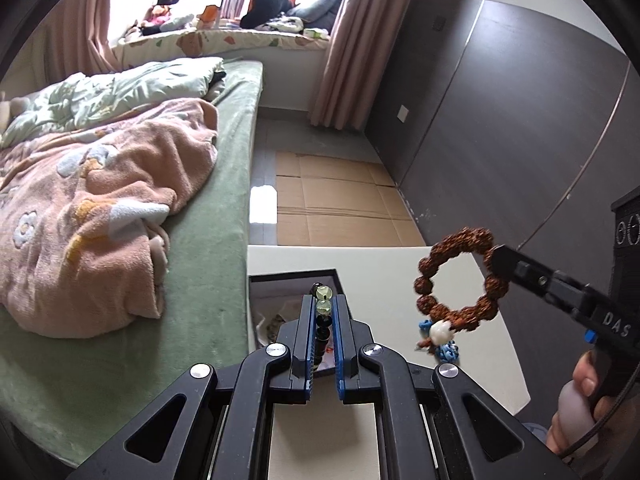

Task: Organize jewelry
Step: 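Carry both bracelets over the black box and open both tools, then move the left tool over the blue braided flower bracelet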

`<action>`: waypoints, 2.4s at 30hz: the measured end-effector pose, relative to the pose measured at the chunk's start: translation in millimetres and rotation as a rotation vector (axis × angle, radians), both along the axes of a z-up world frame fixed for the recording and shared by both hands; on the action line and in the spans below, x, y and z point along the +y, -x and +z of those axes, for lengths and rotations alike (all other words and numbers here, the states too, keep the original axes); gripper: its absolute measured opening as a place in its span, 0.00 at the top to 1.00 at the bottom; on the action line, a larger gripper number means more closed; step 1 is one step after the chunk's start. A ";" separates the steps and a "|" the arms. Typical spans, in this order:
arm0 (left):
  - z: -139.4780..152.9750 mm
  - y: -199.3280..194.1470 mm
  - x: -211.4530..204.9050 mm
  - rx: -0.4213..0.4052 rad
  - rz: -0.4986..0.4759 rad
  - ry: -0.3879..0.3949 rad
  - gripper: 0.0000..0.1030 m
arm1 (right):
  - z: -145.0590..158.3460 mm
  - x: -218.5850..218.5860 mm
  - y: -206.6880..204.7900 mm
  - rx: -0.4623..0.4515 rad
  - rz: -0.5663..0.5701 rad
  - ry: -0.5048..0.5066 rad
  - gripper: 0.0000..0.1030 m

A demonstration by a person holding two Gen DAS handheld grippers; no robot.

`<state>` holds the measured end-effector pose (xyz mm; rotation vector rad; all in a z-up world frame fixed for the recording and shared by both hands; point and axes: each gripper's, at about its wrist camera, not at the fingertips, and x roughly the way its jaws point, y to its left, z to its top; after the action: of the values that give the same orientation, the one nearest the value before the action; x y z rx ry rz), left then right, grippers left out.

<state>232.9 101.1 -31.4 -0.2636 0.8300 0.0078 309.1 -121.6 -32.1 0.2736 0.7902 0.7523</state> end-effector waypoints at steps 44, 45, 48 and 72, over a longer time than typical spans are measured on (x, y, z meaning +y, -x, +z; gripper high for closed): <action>-52.3 -51.2 -55.9 0.156 -0.062 0.057 0.55 | -98.2 -120.5 -15.3 0.305 -0.214 -0.044 0.47; -53.2 -52.3 -63.7 0.157 -0.075 0.052 0.55 | -101.3 -124.5 -14.1 0.310 -0.221 -0.040 0.47; -56.0 -56.2 -82.1 0.164 -0.107 0.047 0.55 | -112.7 -134.8 -12.3 0.337 -0.241 -0.047 0.47; -125.6 -80.8 -205.3 0.307 -0.261 0.019 0.37 | -173.0 -189.5 -5.3 0.501 -0.348 -0.089 0.43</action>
<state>313.7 -104.2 -157.0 -0.1719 1.1660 -0.2079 314.4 -311.1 -205.1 0.6786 1.1449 0.3888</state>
